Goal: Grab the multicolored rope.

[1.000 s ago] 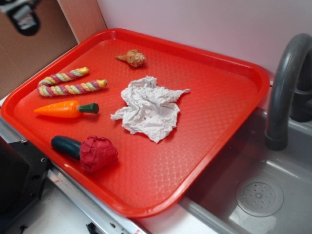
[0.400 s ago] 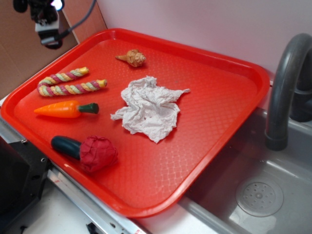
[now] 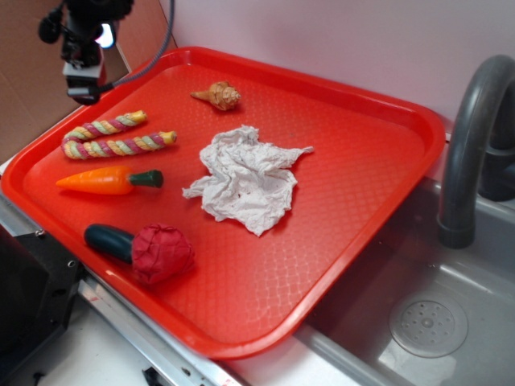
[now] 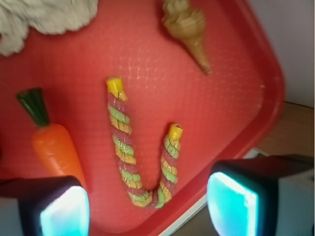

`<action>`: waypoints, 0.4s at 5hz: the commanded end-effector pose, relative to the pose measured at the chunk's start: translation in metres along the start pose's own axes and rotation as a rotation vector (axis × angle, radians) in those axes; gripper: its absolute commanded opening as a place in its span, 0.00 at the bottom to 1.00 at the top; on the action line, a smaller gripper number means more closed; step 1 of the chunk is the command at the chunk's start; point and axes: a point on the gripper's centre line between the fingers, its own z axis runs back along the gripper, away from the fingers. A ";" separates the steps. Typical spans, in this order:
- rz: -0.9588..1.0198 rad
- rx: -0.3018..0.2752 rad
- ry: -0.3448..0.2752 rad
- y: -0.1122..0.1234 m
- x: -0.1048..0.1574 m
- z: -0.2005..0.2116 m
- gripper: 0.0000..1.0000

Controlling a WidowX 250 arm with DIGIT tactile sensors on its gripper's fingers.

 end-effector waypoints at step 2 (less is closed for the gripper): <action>-0.115 0.106 0.128 -0.017 0.020 -0.043 1.00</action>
